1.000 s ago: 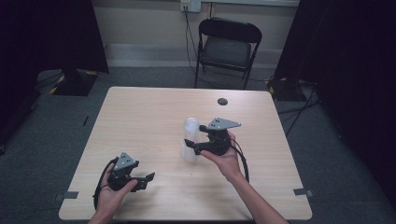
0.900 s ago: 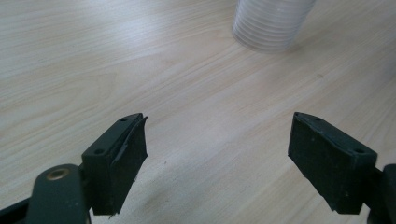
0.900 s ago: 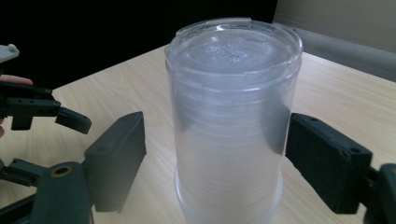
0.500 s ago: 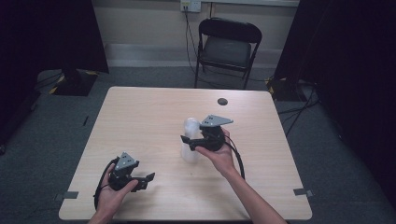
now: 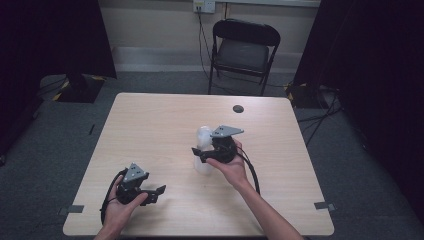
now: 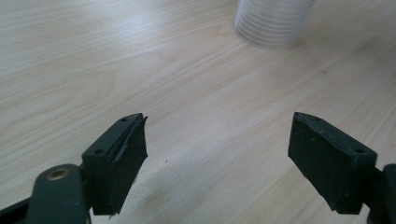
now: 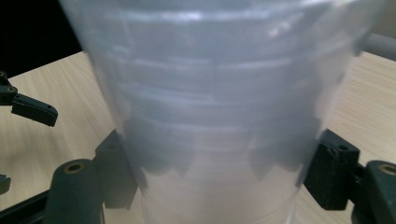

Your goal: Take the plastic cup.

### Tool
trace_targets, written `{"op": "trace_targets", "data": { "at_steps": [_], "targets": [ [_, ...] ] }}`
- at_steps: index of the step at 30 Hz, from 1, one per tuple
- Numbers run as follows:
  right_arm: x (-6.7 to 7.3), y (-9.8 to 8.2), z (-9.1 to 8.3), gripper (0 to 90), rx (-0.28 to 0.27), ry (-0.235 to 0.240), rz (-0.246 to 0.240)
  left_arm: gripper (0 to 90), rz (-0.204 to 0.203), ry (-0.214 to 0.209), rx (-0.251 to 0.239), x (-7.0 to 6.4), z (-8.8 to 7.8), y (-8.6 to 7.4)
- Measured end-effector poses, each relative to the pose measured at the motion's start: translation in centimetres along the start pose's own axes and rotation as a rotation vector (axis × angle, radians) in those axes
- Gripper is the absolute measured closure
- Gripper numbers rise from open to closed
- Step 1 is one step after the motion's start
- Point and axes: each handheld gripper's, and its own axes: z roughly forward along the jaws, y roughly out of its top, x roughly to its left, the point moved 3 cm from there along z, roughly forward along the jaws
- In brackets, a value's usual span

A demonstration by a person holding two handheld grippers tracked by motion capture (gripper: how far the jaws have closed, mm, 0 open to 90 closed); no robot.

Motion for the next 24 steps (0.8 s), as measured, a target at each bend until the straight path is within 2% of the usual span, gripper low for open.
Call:
{"op": "trace_targets", "data": {
  "at_steps": [10,24],
  "targets": [
    [0.04,-0.03,0.08,28.9,-0.006,0.000,-0.003,19.4,0.001,0.004,0.003,0.14,0.04,-0.03],
    [0.07,0.33,-0.25,29.2,-0.024,0.005,-0.005,19.4,0.001,0.003,0.009,0.14,0.15,-0.06]
  ]
}}
